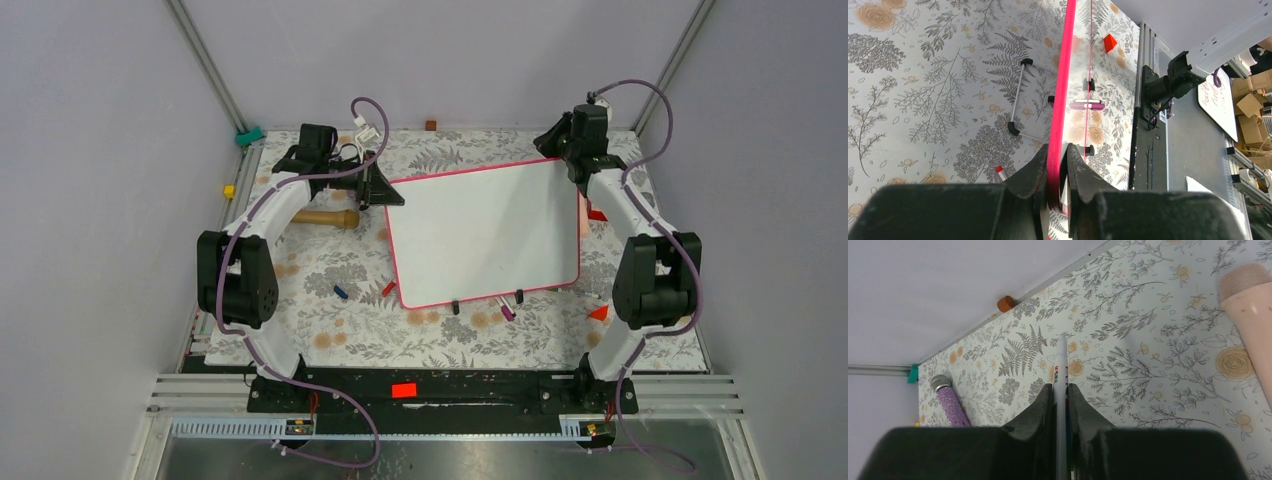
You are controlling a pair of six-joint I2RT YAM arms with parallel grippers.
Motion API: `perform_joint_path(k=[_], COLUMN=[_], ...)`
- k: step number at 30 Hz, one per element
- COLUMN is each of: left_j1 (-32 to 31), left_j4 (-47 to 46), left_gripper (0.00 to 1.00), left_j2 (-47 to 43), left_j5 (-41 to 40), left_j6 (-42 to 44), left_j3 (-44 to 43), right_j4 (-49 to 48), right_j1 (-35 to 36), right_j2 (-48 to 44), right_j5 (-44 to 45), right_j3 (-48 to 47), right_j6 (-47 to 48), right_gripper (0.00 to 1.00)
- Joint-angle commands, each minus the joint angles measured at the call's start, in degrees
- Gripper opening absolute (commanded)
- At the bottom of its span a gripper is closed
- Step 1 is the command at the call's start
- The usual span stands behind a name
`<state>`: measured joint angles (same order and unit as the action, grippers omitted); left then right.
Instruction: Write a sentence on the whiteboard
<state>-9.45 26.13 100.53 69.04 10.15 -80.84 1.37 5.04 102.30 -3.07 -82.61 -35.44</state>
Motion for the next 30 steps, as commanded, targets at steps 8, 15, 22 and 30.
perform_joint_path(k=[8,15,22,30], left_j1=[-1.8,-1.8,-1.8,-1.8], left_j4=[-0.5,-0.5,-0.5,-0.5], left_gripper=[0.05,0.05,0.05,0.05], left_j2=[0.8,1.1,1.2,1.1], left_j5=[-11.7,-11.7,-11.9,-11.8], left_j6=[9.8,9.7,9.7,9.6], left_j3=[0.5,0.6,0.6,0.6], right_j4=[0.4,4.6,3.8,4.6], right_j1=[-0.1,-0.1,-0.1,-0.1], right_j2=[-12.0,-9.9,-12.0,-13.4], right_j5=[7.5,8.5,8.9,8.8], right_j3=[9.9,6.3,11.0,13.0], right_j6=[0.5,1.9,-0.6,-0.6], right_gripper=[0.00,0.00,0.00,0.00])
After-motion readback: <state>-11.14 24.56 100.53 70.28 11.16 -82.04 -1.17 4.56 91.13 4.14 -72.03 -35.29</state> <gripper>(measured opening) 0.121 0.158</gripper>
